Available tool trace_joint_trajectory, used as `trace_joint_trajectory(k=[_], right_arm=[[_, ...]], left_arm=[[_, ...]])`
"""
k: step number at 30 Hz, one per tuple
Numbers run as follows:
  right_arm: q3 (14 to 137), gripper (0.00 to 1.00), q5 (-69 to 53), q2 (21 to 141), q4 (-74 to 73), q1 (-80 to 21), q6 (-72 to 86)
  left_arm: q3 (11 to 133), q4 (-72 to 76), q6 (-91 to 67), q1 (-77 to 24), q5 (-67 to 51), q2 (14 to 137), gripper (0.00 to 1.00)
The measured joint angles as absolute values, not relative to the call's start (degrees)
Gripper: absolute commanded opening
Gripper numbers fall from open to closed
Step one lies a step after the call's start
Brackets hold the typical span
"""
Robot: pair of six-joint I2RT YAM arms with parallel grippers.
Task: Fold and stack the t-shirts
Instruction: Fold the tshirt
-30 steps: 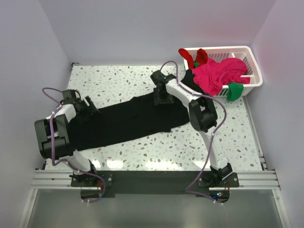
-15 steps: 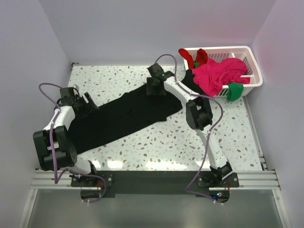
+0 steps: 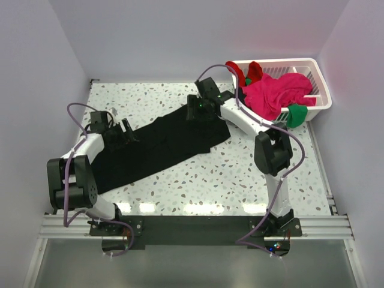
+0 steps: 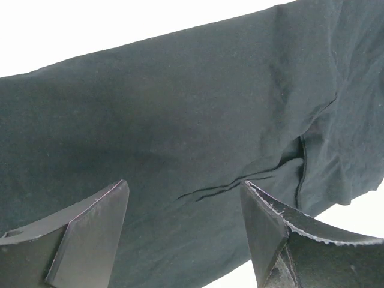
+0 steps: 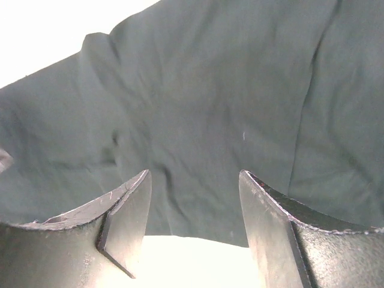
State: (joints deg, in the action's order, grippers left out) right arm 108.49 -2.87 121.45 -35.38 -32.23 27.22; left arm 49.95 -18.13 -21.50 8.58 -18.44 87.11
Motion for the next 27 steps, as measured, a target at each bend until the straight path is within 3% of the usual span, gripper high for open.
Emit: trace_joint_trajectory(k=[8, 27], right_arm=[[96.03, 0.64, -5.87, 121.43, -36.47, -33.17, 28.56], [109.49, 0.68, 2.0, 131.76, -46.0, -33.04, 33.43]], left_arm=[[49.74, -17.08, -21.45, 8.56, -18.48, 88.2, 0.79], [48.07, -16.21, -21.98, 7.4, -18.83, 91.44, 0.79]])
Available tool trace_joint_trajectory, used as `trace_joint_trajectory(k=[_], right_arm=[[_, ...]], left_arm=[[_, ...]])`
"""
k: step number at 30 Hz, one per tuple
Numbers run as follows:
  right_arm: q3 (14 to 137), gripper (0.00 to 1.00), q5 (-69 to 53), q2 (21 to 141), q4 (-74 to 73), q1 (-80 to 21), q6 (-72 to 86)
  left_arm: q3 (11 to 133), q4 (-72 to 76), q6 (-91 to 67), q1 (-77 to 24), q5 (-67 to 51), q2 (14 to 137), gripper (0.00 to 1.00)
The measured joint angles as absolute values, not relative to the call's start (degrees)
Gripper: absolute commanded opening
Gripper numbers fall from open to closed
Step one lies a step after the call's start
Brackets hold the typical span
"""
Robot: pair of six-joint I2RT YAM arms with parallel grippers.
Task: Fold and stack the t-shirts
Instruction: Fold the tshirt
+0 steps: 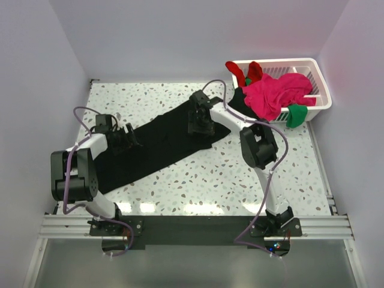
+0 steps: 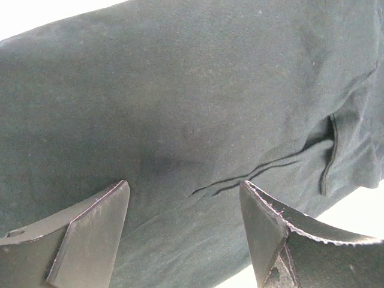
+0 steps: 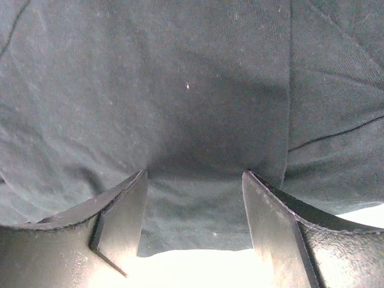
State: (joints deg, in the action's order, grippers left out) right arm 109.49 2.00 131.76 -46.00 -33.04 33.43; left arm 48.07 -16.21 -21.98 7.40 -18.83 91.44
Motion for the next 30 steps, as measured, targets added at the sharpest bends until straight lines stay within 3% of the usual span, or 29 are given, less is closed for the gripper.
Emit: trace_joint_trajectory(k=[8, 18, 30], right_arm=[[124.77, 0.7, 3.77, 140.46, -50.13, -31.22, 35.53], [135.02, 0.71, 1.98, 146.71, -47.35, -26.57, 41.56], [138.15, 0.72, 2.39, 149.16, -42.83, -23.92, 45.04]], left_arm=[[52.71, -15.64, -22.98, 5.67, -20.34, 96.09, 0.79], [57.6, -14.81, -25.34, 1.74, -21.89, 100.73, 0.78], [52.1, -13.04, -32.75, -2.96, -22.65, 96.79, 0.79]])
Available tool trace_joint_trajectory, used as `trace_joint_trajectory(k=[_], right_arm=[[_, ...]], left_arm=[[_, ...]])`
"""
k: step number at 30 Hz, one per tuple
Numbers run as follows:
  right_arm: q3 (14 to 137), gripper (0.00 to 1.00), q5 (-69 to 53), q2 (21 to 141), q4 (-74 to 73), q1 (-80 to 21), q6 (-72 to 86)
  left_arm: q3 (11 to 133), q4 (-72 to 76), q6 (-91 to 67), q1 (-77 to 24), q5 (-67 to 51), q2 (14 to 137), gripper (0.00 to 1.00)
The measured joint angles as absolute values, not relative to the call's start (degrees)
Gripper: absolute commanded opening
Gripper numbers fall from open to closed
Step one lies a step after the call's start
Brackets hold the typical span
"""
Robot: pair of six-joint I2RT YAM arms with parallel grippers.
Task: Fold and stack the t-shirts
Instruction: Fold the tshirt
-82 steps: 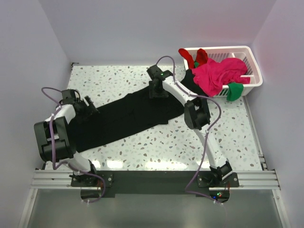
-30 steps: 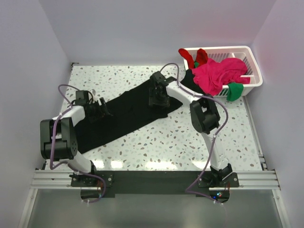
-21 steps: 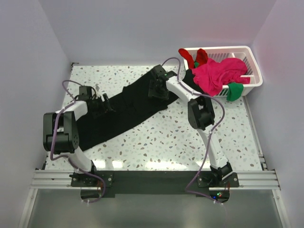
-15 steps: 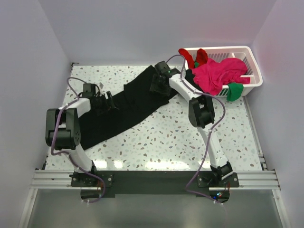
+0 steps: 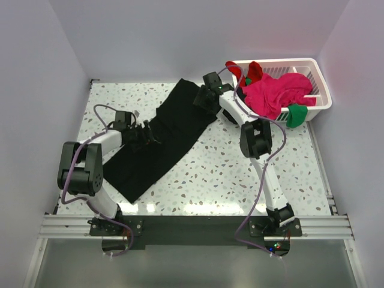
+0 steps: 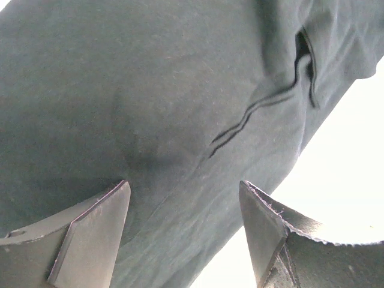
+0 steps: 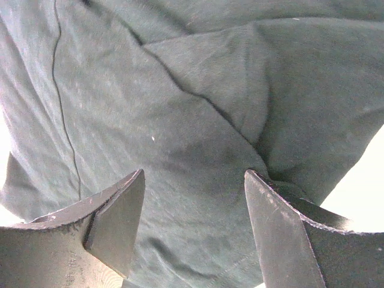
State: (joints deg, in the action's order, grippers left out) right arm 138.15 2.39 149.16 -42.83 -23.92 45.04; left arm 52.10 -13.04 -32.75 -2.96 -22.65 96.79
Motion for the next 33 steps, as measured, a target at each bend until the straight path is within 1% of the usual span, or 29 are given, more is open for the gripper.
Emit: trace_joint_trajectory(k=[11, 24, 33], right_arm=[[139.02, 0.73, 3.11, 149.64, -42.41, -21.1, 43.09], [139.33, 0.77, 3.31, 149.69, -42.37, -19.42, 33.34], [139.48, 0.77, 2.94, 149.75, -42.33, -19.42, 28.51]], left_arm=[[50.39, -12.88, -42.94, -14.87, -21.32, 95.53, 0.79], [51.16, -14.31, -55.7, -33.08, -16.36, 95.57, 0.79], [55.09, -15.0, -59.44, -39.88, -15.09, 98.08, 0.79]])
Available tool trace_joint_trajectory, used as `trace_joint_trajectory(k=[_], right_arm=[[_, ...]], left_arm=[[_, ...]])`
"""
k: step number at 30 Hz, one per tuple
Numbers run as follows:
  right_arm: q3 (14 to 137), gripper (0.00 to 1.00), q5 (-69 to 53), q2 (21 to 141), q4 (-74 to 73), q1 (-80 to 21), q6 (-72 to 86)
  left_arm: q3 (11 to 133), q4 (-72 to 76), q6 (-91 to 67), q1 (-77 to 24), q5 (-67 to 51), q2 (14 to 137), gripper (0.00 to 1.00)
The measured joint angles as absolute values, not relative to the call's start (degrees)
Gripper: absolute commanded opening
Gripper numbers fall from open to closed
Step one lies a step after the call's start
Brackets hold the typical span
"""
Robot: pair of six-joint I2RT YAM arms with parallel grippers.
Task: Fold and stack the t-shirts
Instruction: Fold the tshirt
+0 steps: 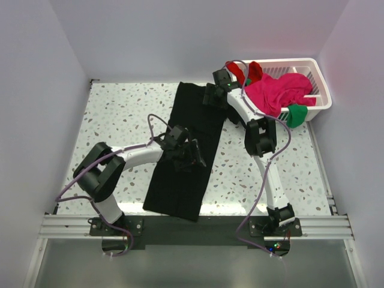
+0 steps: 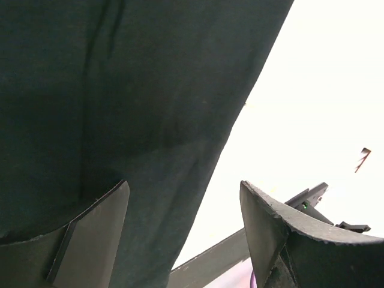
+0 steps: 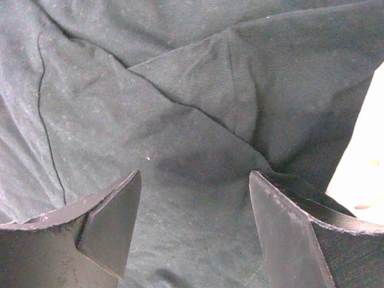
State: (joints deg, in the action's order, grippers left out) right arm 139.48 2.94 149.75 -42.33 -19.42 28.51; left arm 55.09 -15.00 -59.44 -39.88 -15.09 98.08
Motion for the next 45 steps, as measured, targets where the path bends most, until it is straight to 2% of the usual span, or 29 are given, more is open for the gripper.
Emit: trace_joint_trajectory(k=[6, 14, 18, 23, 30, 38, 45], right_arm=[[137.82, 0.76, 1.65, 148.81, -40.58, -19.35, 26.35], [130.37, 0.73, 1.69, 137.14, -39.79, -22.2, 24.6], [115.28, 0.7, 2.28, 121.19, -38.59, -29.04, 25.54], [92.79, 0.68, 2.35, 103.33, -37.52, -42.59, 30.76], [64.34, 0.68, 3.66, 88.73, -39.09, -55.42, 43.05], [48.77, 0.64, 3.27, 77.43, -36.91, -64.03, 53.78], [43.27, 0.58, 2.92, 77.62, -29.69, -73.54, 62.08]], left_arm=[[57.12, -18.26, -58.39, -40.64, -10.33, 94.72, 0.81], [55.24, -24.56, -54.11, -38.61, -1.26, 78.11, 0.86], [48.69, -27.51, -53.28, -34.98, 3.75, 68.25, 0.92], [41.58, -32.49, -52.31, -33.58, 10.2, 56.84, 0.94], [36.73, -32.95, -51.24, -33.1, 11.44, 55.16, 0.96], [35.33, -33.26, -50.76, -33.01, 9.89, 56.07, 0.96], [34.3, -33.54, -50.3, -33.01, 7.68, 54.65, 0.97]])
